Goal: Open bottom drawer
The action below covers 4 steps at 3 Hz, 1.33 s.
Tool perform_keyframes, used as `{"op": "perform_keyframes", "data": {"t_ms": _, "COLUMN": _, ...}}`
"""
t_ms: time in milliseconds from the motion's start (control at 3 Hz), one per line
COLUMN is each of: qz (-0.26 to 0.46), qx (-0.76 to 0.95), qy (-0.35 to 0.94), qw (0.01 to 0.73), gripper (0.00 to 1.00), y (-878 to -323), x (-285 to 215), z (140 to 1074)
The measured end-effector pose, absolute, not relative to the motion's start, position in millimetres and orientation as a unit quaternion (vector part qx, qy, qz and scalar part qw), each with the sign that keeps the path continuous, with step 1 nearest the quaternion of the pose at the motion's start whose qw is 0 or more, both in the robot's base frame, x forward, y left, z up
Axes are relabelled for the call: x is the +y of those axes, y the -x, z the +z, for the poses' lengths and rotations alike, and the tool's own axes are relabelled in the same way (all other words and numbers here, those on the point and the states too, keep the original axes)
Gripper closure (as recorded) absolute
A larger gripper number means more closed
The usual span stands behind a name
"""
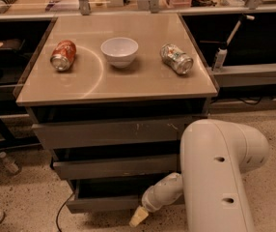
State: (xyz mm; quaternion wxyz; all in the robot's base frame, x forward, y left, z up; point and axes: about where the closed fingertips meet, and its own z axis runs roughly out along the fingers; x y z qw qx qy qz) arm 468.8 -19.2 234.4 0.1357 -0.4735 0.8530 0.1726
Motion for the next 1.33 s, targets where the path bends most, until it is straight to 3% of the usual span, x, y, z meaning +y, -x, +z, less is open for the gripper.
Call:
{"op": "perform_keyframes", "data": {"t_ms": 667, "qz": 0.173, "qx": 0.850, "qy": 0.480, "qw": 0.130, "gripper": 0.00, "y": -491, "x": 3, "z": 196}}
{"op": "perform_keyframes", "data": {"t_ms": 1333, "qz": 0.176, "qx": 0.851, "qy": 0.488, "qw": 0.082, "gripper": 0.00, "y": -472, "x": 8, "z": 161}}
